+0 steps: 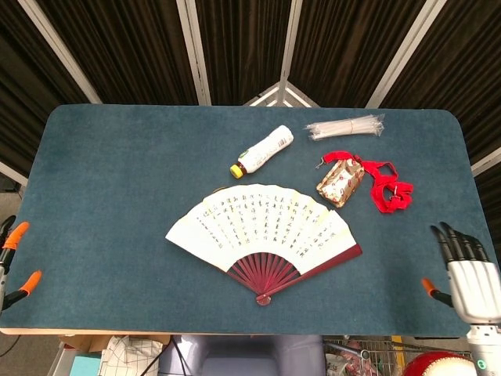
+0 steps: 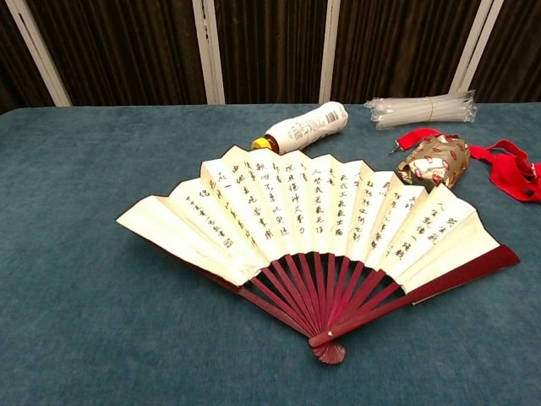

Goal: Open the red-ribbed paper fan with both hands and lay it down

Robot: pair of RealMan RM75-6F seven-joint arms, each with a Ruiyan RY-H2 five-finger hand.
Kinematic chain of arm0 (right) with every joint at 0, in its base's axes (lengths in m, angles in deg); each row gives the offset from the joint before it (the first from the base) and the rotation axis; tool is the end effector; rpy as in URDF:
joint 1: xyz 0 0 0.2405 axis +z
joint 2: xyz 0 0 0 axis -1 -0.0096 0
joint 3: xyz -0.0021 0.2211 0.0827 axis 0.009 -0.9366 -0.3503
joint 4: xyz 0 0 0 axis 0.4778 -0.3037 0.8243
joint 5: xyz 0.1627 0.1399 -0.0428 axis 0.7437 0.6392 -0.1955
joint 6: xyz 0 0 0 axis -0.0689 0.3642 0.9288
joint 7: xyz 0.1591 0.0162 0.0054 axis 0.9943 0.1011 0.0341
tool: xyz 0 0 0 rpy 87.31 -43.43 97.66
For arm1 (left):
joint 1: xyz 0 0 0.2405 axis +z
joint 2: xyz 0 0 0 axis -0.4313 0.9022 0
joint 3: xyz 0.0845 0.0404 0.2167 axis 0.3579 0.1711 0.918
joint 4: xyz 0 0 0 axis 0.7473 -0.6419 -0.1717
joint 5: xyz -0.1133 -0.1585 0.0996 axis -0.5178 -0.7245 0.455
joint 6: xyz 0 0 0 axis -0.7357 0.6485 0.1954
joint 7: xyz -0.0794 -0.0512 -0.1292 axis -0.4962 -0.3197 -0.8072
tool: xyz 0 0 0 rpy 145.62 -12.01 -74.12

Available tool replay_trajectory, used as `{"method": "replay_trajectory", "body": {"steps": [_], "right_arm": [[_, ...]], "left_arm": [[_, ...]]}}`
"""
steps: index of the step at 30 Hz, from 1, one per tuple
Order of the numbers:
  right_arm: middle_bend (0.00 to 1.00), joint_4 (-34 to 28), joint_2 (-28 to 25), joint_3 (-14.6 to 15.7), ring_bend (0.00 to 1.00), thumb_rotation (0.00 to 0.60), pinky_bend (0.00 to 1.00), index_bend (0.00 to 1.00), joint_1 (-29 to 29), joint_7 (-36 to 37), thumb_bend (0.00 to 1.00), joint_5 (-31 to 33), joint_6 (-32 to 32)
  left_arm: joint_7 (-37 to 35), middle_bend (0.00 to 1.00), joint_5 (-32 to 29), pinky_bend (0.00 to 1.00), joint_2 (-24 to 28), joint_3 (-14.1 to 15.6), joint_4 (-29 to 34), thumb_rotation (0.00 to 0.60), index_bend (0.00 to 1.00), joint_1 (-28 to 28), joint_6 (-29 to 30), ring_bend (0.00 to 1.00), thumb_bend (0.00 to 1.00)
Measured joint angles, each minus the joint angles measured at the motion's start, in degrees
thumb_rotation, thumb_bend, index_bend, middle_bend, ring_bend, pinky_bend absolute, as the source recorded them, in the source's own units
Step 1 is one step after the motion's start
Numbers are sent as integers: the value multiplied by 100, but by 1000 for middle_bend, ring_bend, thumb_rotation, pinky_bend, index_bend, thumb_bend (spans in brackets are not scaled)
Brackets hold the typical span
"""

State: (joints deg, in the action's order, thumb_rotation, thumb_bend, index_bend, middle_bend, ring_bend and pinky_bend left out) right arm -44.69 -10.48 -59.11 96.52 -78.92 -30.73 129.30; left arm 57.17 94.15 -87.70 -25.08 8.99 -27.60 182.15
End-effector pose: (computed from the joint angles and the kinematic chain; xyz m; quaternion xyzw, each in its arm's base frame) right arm -0.2710 -0.1837 0.1604 0.6027 -0.3417 0.3455 0.6329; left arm -0.2765 0.1660 0.1604 -0.5961 -0.2913 -0.4161 0.6219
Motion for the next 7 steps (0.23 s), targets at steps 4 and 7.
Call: {"method": "replay_trajectory", "body": {"steps": [4, 7], "right_arm": [[101, 441, 173, -141, 144, 600, 167, 108, -160, 371, 206, 404, -15], [101, 609, 201, -263, 144, 600, 167, 108, -233, 612, 206, 515, -14]], "left_arm": [[-88, 29, -73, 97, -2, -21, -112, 600, 127, -26, -143, 0, 320], [-132, 29, -180, 97, -12, -81, -140, 600, 127, -32, -201, 0, 320]]}}
